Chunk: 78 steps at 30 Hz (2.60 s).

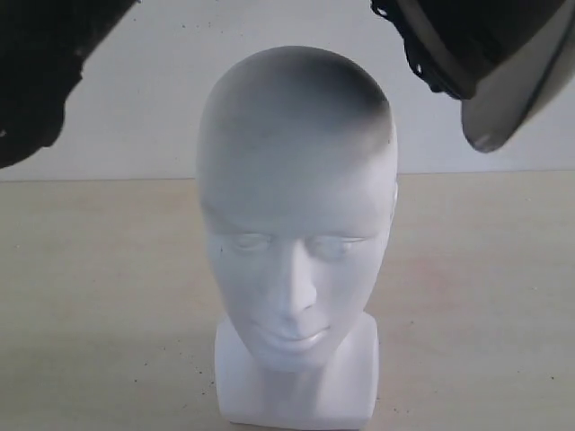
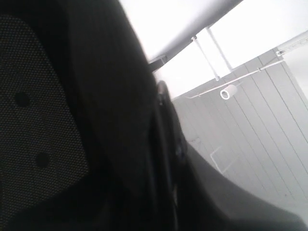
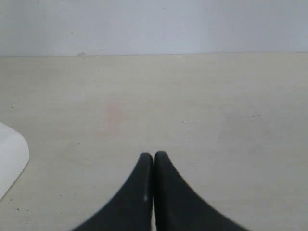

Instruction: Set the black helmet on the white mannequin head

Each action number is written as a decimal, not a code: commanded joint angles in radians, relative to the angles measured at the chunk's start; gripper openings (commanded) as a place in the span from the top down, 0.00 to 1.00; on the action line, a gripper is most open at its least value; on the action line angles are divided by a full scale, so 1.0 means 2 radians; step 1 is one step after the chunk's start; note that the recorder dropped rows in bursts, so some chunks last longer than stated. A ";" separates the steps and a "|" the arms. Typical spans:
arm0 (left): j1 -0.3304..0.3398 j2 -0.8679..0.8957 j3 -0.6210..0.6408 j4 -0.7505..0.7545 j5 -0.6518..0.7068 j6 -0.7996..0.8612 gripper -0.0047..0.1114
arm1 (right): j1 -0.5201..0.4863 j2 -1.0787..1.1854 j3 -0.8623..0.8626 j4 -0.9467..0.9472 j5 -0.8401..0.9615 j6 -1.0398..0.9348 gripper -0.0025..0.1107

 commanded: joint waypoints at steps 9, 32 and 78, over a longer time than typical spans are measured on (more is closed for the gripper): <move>-0.007 0.005 -0.013 -0.028 -0.051 0.032 0.92 | -0.001 -0.003 0.000 -0.002 -0.003 -0.001 0.98; 0.043 0.003 0.014 0.047 -0.061 -0.025 0.92 | -0.001 -0.003 0.000 -0.002 -0.003 -0.001 0.98; 0.133 -0.030 0.053 0.162 -0.061 -0.119 0.92 | -0.001 -0.003 0.000 -0.002 -0.003 -0.001 0.98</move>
